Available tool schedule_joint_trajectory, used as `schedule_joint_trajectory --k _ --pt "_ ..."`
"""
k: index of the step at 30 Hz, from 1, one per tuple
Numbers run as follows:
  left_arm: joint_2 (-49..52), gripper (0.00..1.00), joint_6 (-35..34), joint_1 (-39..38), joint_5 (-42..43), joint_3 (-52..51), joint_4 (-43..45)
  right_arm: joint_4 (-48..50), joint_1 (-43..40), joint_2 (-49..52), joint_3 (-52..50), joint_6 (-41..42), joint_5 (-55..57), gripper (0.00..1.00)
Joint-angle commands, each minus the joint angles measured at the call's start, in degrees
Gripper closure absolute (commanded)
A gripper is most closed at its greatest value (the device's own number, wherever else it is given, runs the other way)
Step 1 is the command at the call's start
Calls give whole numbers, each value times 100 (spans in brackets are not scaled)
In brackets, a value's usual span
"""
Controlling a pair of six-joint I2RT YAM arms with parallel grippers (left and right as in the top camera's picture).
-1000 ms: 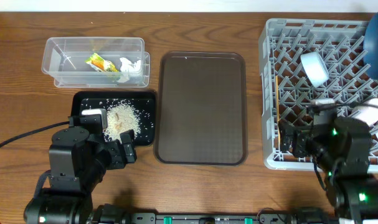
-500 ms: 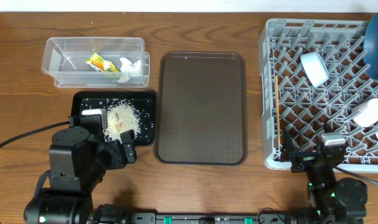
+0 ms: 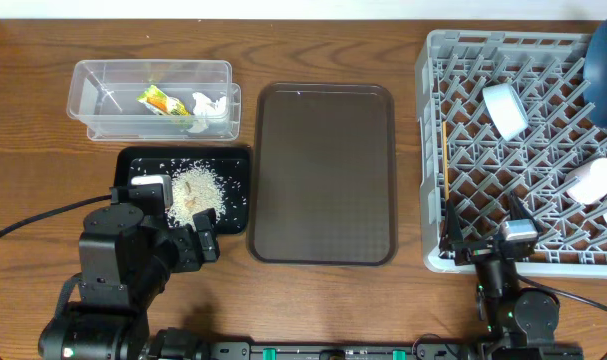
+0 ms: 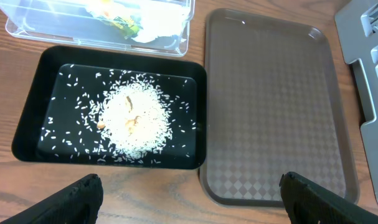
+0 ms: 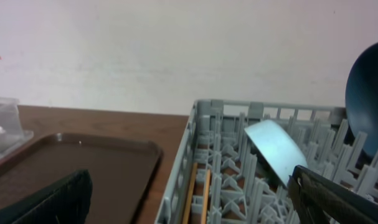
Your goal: Sort waste into correct bins and load items into the dishwasher rack
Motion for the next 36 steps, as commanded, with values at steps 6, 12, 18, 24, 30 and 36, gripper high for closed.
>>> schedule_joint_trajectory --k 6,12,18,24,30,36 --pt "2 6 -9 -2 -72 -33 7 -732 -107 -57 -66 13 129 1" --pt "0 6 -9 -2 -72 -33 7 -728 -114 -57 -63 0 166 1" --pt "2 6 -9 -2 -72 -33 7 -728 -114 -55 -63 0 166 1" --pt "0 6 -9 -2 -74 -33 7 -726 -114 -55 -63 0 166 1" --pt "2 6 -9 -2 -74 -33 7 -728 -114 -55 -63 0 166 1" --pt "2 6 -9 -2 -72 -33 7 -728 -114 -55 -63 0 166 1"
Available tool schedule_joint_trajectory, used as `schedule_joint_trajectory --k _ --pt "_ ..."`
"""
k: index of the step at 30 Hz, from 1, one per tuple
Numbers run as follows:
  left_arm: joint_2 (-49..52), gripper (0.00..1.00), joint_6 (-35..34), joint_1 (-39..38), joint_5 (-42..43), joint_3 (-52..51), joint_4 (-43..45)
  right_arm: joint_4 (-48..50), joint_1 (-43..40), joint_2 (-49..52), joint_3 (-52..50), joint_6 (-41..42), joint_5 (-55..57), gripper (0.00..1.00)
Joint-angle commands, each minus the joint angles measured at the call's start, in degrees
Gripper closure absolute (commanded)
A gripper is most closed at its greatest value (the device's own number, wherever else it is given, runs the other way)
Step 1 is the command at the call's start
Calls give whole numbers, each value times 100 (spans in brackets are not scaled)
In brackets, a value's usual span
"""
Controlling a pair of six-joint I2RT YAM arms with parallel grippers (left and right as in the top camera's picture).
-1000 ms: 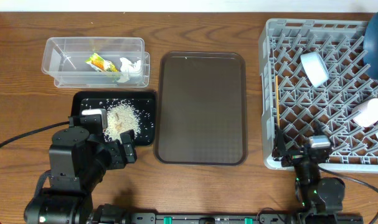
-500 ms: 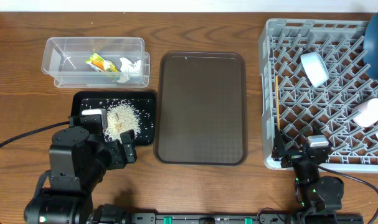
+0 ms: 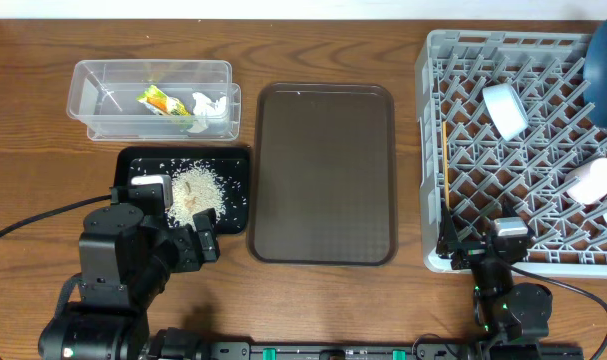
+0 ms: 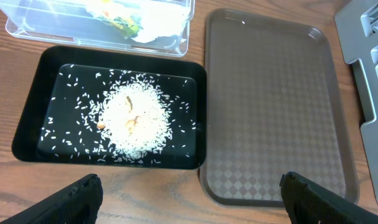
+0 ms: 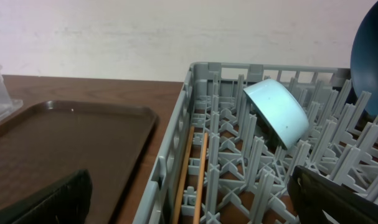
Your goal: Sort waste into correct bins and load items into the dishwasher rack
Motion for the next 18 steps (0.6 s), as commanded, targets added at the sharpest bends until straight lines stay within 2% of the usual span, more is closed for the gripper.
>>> schedule_joint_trajectory --k 1,12,18 --pt "2 6 -9 -2 -72 -33 7 -26 -111 -37 -9 0 79 1" --pt "-11 6 -7 -4 -116 -66 -7 -26 -111 -37 -9 0 79 1" --pt "-448 6 59 -2 -352 -734 457 -26 -111 -37 -9 0 79 1"
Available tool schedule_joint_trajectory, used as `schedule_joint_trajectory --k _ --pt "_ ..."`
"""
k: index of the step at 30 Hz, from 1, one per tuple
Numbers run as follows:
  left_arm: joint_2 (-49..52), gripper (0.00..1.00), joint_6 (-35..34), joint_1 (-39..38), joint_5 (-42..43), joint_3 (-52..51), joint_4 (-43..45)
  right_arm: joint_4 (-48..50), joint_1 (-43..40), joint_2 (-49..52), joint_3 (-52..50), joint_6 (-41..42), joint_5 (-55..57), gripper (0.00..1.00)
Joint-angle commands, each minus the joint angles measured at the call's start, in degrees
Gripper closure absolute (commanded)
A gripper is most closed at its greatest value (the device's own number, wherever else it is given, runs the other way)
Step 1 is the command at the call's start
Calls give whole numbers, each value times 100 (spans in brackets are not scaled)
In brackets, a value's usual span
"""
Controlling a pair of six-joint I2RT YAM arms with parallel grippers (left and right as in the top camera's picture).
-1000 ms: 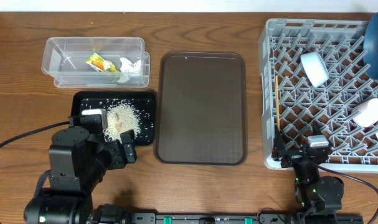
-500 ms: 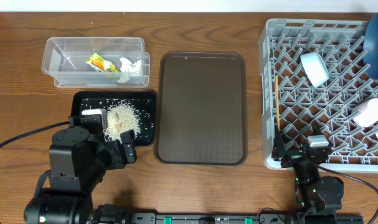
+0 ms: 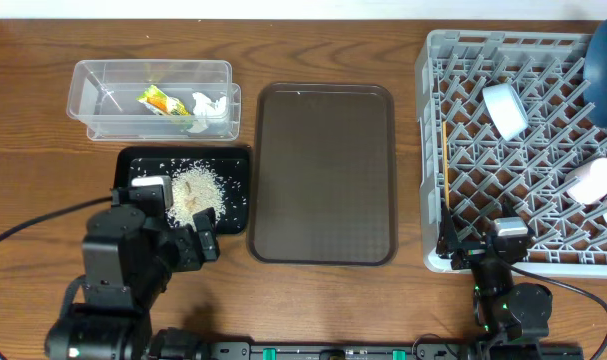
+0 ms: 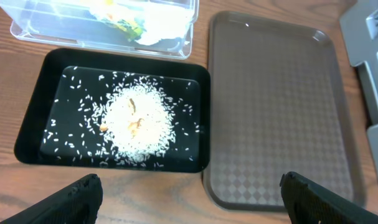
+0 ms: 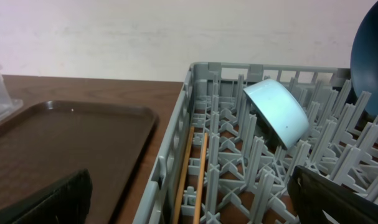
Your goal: Sort waste into correct bins and load items into the dishwasher rack
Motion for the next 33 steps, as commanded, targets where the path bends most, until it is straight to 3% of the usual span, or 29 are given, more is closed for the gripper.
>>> schedule_joint_trajectory --k 1,18,31,33 --pt "-402 6 57 -2 -245 -544 308 -24 -111 -37 -9 0 79 1" --pt "-3303 6 57 -2 -780 -3696 3119 -24 -111 -37 -9 0 81 1" --pt "-3696 6 315 -2 -1038 -5198 5639 -24 -111 -37 -9 0 79 1" --pt "-3696 6 332 -2 -1021 -5287 5668 -24 -111 -37 -9 0 79 1"
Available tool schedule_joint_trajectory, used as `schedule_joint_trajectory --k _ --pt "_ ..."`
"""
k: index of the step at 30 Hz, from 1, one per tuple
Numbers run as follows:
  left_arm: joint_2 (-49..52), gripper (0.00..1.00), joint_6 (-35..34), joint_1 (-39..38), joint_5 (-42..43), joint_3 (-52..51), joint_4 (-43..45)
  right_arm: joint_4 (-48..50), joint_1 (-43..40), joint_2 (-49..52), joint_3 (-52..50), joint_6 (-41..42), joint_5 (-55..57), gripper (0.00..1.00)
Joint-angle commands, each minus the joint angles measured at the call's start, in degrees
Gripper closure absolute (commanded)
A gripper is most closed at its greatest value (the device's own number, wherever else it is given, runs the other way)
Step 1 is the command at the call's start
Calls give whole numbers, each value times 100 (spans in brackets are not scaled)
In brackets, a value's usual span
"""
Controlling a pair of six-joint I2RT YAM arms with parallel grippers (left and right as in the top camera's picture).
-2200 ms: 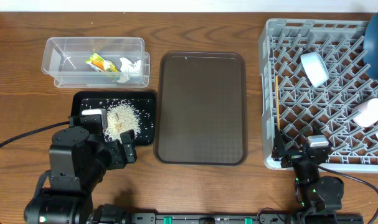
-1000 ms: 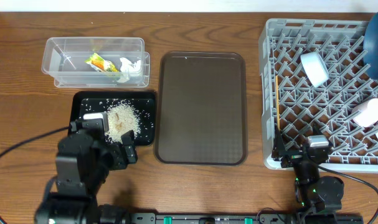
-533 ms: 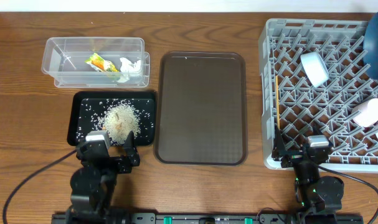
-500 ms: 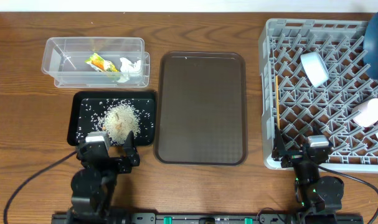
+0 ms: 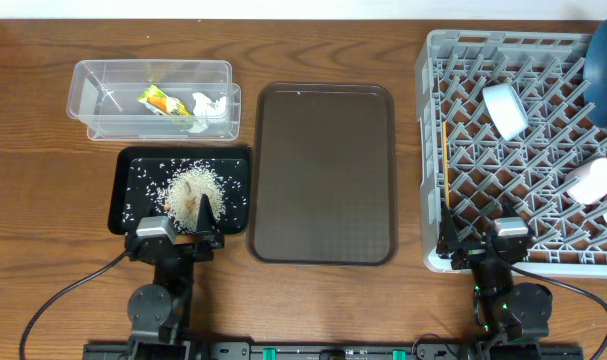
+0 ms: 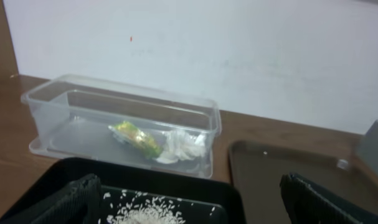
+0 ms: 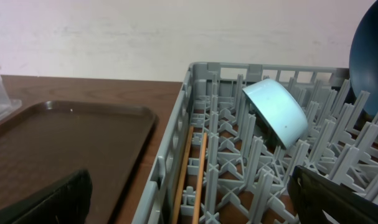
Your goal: Sort waste into correct bins and load items into the dishwasher rack
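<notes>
The clear bin (image 5: 153,98) holds a yellow-green wrapper (image 6: 137,138) and a crumpled white tissue (image 6: 182,144). In front of it a black tray (image 5: 123,200) carries a heap of rice (image 5: 193,190). The grey dishwasher rack (image 5: 428,150) holds a light blue bowl (image 7: 276,112), a dark blue dish (image 7: 369,62), white cups (image 5: 595,180) and wooden chopsticks (image 7: 195,174). My left gripper (image 6: 189,208) is open and empty, low at the black tray's near edge. At the rack's near left corner, my right gripper (image 7: 192,205) stands open and empty as well.
A brown serving tray (image 5: 325,172) lies bare between the black tray and the rack. A white wall rises behind the table. Cables run from both arm bases along the table's front edge.
My left arm has dropped from high above the black tray to a folded pose at the table's front edge, its camera now looking level toward the clear bin. The right arm is unchanged.
At first my left gripper hung open above the black and brown trays, and my right gripper was open at the rack's corner. The right wrist view then tilted down a little and stayed. The left gripper shifted slightly, and is now folded low.
</notes>
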Motion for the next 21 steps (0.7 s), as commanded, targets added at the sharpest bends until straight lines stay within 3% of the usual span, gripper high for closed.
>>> schedule_joint_trajectory --k 1,7,21 --pt "-44 6 177 -2 -74 -133 -28 -22 -111 -37 -9 0 59 1" --pt "-39 6 278 -2 129 -133 -710 -24 -111 -37 -9 0 59 1" --pt "-31 6 273 -2 229 -131 -702 -24 -111 -37 -9 0 59 1"
